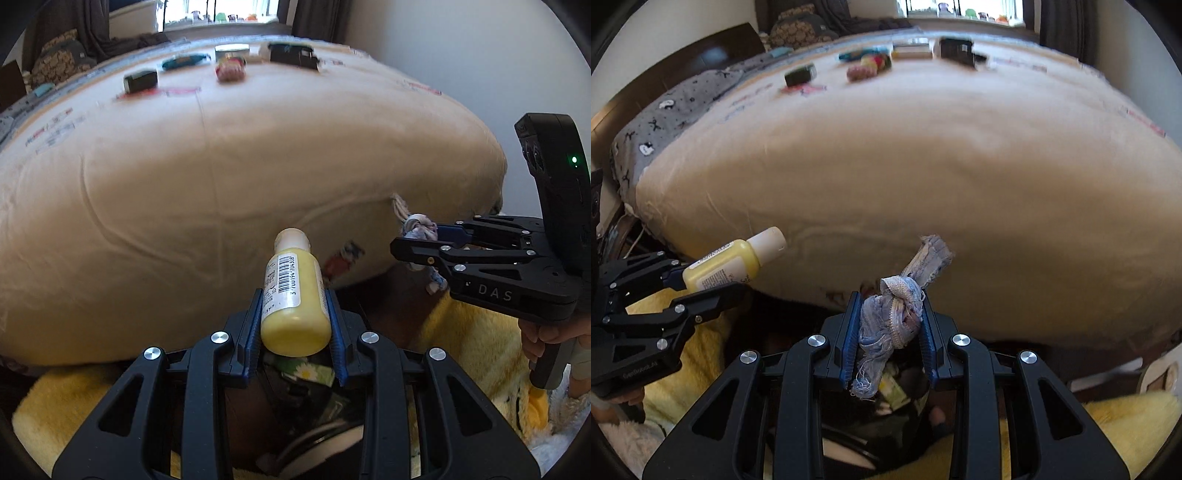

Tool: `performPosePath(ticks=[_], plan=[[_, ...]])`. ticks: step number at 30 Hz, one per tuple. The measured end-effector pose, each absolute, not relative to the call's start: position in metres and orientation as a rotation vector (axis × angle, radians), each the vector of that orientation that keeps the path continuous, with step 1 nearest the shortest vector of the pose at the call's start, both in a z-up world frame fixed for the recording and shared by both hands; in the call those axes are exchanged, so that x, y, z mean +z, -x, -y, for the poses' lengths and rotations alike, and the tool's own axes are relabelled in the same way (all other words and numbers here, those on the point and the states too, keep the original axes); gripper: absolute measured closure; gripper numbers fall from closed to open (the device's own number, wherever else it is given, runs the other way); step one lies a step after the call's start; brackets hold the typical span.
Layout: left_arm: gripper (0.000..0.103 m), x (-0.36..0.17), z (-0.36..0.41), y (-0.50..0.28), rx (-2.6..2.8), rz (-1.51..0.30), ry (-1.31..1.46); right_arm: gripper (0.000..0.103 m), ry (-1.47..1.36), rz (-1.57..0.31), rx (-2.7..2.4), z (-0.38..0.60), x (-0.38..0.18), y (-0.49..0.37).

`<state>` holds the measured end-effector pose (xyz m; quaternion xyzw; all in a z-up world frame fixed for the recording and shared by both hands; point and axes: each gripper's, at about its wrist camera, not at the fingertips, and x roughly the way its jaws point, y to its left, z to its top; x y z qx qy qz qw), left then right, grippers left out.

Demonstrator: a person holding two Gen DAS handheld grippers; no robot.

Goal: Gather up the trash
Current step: 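Drop the yellow bottle and grey sock into the bin, opening both tools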

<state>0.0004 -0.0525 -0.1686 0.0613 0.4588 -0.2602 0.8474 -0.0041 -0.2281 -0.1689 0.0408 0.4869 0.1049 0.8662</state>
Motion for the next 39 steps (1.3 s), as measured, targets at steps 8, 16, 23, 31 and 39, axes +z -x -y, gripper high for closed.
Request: performPosePath(ticks=[8,16,23,31,39], plan=[[0.073,-0.221,0.06,0.001,-0.569,-1.117,-0.145,0.073,-0.133,-1.174,0.236,0.222,-0.213,0.008],[0.073,-0.249,0.068,-0.007,-0.589,-1.215,-0.152,0.069,-0.149,-1.242,0.223,0.224,-0.229,0.005],[0.056,-0.255,0.067,-0.007,-0.567,-1.242,-0.158,0.053,-0.179,-1.265,0.205,0.228,-0.236,0.003],[0.037,-0.24,0.056,-0.005,-0.546,-1.187,-0.147,0.025,-0.217,-1.198,0.163,0.241,-0.219,0.002],[0.018,-0.178,0.02,-0.02,-0.475,-1.059,-0.072,0.01,-0.178,-0.974,0.127,0.254,-0.147,-0.005]])
